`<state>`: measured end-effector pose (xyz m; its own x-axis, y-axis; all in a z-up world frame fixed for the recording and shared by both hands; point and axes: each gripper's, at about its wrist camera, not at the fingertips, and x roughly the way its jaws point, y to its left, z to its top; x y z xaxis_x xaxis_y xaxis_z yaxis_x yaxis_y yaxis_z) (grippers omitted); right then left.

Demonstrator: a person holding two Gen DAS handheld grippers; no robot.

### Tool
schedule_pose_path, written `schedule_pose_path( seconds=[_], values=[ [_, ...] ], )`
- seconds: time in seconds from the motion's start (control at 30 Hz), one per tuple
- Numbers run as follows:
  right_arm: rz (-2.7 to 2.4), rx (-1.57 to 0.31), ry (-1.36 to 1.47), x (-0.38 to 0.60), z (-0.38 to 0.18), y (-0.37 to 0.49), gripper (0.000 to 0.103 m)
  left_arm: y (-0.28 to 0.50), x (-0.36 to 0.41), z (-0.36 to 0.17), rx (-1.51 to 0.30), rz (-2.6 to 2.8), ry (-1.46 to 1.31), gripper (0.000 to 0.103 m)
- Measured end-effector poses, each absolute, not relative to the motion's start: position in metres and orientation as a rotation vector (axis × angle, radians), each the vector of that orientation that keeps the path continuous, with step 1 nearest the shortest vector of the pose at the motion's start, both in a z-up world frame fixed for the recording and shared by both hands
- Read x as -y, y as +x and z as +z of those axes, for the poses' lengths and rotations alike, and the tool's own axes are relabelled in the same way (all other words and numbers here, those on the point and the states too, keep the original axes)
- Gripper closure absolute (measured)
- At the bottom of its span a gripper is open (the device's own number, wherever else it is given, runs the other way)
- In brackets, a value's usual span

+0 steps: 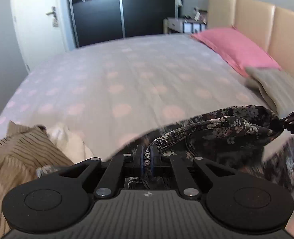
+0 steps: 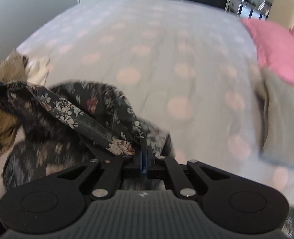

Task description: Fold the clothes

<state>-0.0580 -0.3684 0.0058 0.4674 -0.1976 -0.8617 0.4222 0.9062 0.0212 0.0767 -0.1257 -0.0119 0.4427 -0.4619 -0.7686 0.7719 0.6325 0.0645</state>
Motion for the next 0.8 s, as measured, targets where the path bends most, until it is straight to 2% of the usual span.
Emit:
schedule_pose_path(
  seconds=[0.2,0.27,0.37,0.47,0.5,0.6,0.67,0.73,0.8],
  values=[
    [-0.299,-1.197,0.258,0.340,-0.047,-0.078,0.100,0.049,0.117,-0.055,-0.966,-0.848,0.577,0.098],
    [-0.285,-1.188,0.212,0.336,-0.038,-0.074,0.100,0.042,0.114,-0.063,-0.990,-0.868,0.607,0.098],
    [-0.265,-1.175,0.143,0.331,-0.024,-0.068,0.094,0.038,0.112,-0.062,-0.951,-0.905,0.618,0.098],
    [-0.244,-1.160,0.074,0.326,-0.011,-0.062,0.068,0.033,0.110,-0.061,-0.912,-0.943,0.629,0.096],
    [-0.237,-1.155,0.052,0.324,-0.007,-0.060,0.067,0.031,0.109,-0.061,-0.899,-0.955,0.633,0.095],
    [-0.216,-1.140,-0.017,0.319,0.006,-0.053,0.064,0.026,0.107,-0.060,-0.859,-0.992,0.644,0.079],
    [-0.202,-1.129,-0.062,0.316,0.015,-0.049,0.061,0.023,0.105,-0.060,-0.832,-1.016,0.651,0.060],
    [-0.189,-1.118,-0.100,0.314,0.023,-0.043,0.060,0.020,0.104,-0.059,-0.805,-1.040,0.658,0.051],
    [-0.174,-1.117,-0.096,0.318,0.020,-0.025,0.060,0.015,0.107,-0.059,-0.782,-1.061,0.694,0.050]
  ],
)
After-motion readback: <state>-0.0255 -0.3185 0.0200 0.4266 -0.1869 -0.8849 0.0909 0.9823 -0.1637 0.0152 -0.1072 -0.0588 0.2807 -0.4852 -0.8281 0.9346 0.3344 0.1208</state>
